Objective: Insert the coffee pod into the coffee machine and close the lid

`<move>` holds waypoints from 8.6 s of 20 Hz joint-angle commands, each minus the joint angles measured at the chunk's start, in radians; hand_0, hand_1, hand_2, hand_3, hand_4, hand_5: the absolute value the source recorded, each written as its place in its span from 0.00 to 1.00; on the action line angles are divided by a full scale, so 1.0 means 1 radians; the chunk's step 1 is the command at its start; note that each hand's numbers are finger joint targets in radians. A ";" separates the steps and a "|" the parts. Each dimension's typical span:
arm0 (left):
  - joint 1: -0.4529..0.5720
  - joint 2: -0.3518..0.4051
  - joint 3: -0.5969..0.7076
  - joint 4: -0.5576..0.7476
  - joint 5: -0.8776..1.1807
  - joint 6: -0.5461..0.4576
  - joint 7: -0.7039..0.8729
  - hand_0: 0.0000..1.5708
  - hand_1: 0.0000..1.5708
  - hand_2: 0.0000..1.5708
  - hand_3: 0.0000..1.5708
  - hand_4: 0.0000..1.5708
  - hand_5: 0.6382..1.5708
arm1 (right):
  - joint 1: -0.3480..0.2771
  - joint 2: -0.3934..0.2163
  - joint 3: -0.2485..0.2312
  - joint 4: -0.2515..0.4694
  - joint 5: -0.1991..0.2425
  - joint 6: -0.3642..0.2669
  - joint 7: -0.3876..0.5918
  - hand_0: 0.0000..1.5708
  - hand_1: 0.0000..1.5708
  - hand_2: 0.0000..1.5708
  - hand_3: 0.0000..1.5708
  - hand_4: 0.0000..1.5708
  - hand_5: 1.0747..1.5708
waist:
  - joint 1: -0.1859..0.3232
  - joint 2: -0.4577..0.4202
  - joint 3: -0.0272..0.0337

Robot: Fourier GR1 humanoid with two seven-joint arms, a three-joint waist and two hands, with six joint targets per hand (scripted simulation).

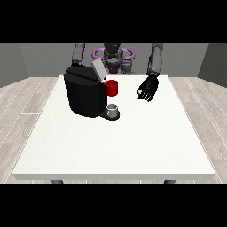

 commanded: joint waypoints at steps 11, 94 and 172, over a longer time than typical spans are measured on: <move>-0.047 0.001 0.011 0.146 -0.112 -0.061 -0.092 0.72 0.72 0.76 0.69 0.25 1.00 | 0.030 -0.007 -0.045 0.101 -0.042 0.021 -0.029 0.00 0.00 0.00 0.00 0.00 1.00 | 0.017 -0.075 -0.0004; -0.701 0.061 0.289 0.205 -0.006 -0.335 0.012 0.75 0.75 0.76 0.74 0.22 1.00 | -0.193 -0.083 -0.090 0.041 -0.010 0.001 0.026 0.00 0.00 0.00 0.00 0.00 1.00 | -0.184 0.091 -0.0004; 0.015 -0.361 0.529 0.177 0.351 -0.293 -0.184 0.00 0.00 0.00 0.00 0.21 1.00 | 0.167 -0.054 -0.148 0.128 -0.081 0.039 -0.066 0.00 0.00 0.00 0.00 0.00 1.00 | 0.204 -0.538 -0.0005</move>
